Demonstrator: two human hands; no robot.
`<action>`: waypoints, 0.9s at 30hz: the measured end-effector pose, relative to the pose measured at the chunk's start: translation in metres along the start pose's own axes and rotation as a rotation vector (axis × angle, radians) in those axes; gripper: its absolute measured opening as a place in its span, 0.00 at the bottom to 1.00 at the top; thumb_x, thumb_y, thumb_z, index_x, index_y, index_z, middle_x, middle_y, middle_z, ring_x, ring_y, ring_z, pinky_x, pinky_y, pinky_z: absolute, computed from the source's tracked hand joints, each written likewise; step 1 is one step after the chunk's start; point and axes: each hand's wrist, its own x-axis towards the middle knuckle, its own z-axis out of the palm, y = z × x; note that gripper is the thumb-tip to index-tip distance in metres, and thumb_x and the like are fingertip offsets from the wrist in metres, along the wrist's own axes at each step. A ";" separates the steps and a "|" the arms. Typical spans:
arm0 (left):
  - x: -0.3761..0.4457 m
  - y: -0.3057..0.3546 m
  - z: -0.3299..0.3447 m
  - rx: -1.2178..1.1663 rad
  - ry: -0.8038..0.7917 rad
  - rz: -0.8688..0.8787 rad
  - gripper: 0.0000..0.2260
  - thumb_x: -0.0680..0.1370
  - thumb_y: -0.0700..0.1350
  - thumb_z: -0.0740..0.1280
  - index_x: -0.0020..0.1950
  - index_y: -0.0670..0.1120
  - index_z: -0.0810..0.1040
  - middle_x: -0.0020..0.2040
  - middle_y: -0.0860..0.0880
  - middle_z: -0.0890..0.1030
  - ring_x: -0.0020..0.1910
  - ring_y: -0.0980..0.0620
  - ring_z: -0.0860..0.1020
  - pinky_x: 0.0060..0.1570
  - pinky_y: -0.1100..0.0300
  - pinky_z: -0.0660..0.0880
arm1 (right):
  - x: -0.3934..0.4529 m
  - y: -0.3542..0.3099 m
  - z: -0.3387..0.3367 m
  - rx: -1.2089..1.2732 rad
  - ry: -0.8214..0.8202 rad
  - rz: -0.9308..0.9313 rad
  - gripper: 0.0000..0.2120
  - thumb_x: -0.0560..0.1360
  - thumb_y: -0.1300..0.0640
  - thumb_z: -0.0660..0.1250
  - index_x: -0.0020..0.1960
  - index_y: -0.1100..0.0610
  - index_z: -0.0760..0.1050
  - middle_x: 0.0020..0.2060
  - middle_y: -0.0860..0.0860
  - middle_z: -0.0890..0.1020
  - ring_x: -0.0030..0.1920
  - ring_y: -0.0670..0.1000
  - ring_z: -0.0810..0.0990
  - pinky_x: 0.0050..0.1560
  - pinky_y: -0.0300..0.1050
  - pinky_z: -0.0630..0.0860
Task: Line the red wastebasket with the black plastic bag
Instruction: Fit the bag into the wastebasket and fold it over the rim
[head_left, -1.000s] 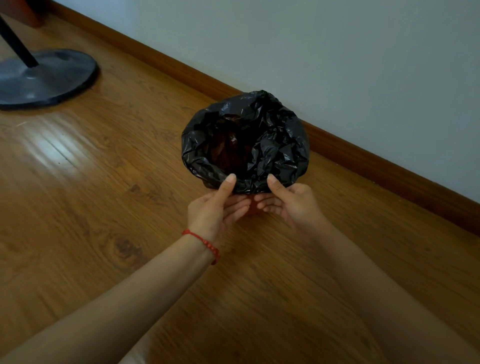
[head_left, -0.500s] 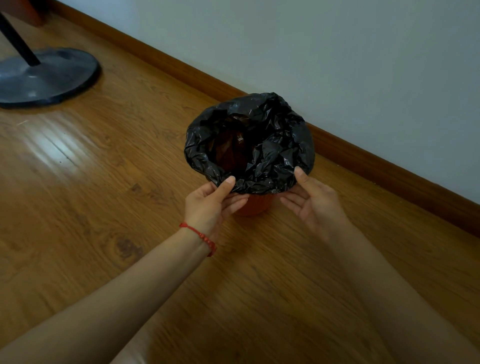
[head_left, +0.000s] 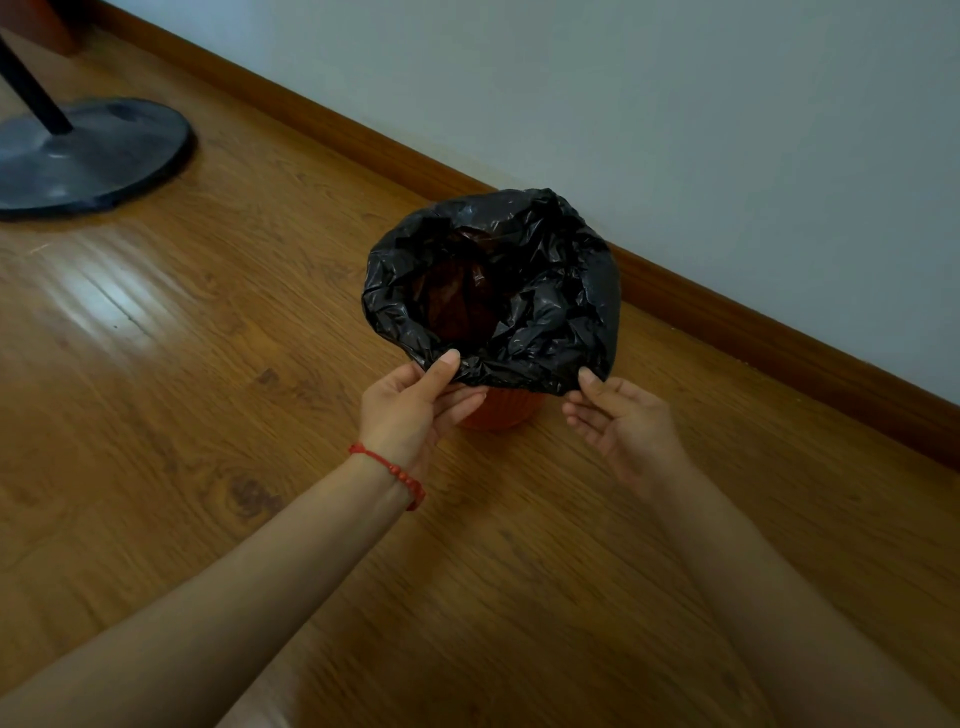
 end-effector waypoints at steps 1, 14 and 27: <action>0.000 0.000 0.000 -0.001 -0.001 -0.001 0.03 0.74 0.39 0.65 0.46 0.39 0.75 0.39 0.41 0.82 0.33 0.50 0.83 0.37 0.61 0.81 | 0.000 0.002 -0.001 -0.014 -0.001 0.001 0.06 0.72 0.61 0.67 0.36 0.58 0.72 0.27 0.49 0.82 0.30 0.45 0.81 0.33 0.37 0.78; -0.002 0.001 0.000 -0.009 -0.011 -0.003 0.03 0.75 0.38 0.65 0.45 0.39 0.76 0.31 0.46 0.83 0.32 0.52 0.83 0.36 0.62 0.80 | 0.004 0.010 0.002 -0.152 0.031 0.066 0.05 0.71 0.61 0.68 0.40 0.60 0.73 0.33 0.54 0.80 0.31 0.47 0.80 0.38 0.39 0.78; 0.001 0.003 -0.003 -0.014 -0.012 -0.014 0.03 0.74 0.38 0.65 0.47 0.39 0.75 0.30 0.45 0.83 0.31 0.51 0.83 0.36 0.61 0.81 | -0.001 -0.011 -0.007 -0.139 0.053 -0.046 0.09 0.71 0.53 0.68 0.45 0.58 0.75 0.36 0.53 0.82 0.36 0.48 0.83 0.39 0.40 0.79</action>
